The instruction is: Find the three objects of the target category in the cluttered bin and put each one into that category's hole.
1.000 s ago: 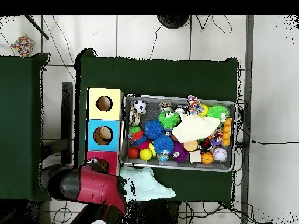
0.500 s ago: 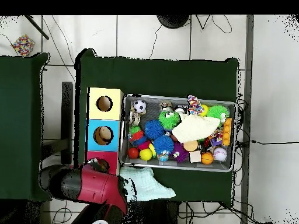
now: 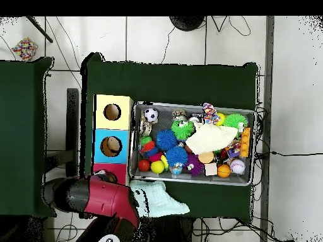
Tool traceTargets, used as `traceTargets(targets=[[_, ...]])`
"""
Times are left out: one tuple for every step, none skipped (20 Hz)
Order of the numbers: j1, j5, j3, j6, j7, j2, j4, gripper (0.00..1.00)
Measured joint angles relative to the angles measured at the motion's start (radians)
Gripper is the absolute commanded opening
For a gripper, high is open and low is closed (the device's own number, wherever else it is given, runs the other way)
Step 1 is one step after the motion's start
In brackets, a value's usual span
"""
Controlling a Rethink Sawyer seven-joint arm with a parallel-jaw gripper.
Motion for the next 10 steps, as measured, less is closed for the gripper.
traceTargets(targets=[[0.000,0.000,-0.003,0.022,0.000,0.000,-0.009,1.00],[0.000,-0.001,-0.008,0.046,0.000,0.000,-0.017,1.00],[0.000,-0.001,-0.011,0.059,0.000,0.000,-0.022,1.00],[0.000,-0.001,-0.013,0.071,0.000,0.000,-0.027,1.00],[0.000,-0.001,-0.022,0.102,0.000,-0.001,-0.042,1.00],[0.000,0.000,-0.026,0.111,0.000,-0.001,-0.049,1.00],[0.000,0.000,-0.031,0.123,0.000,-0.001,-0.059,1.00],[0.000,-0.001,-0.038,0.132,0.000,0.000,-0.070,1.00],[0.001,-0.001,-0.043,0.137,0.000,0.000,-0.079,1.00],[0.001,-0.001,-0.052,0.144,0.000,-0.001,-0.095,1.00]])
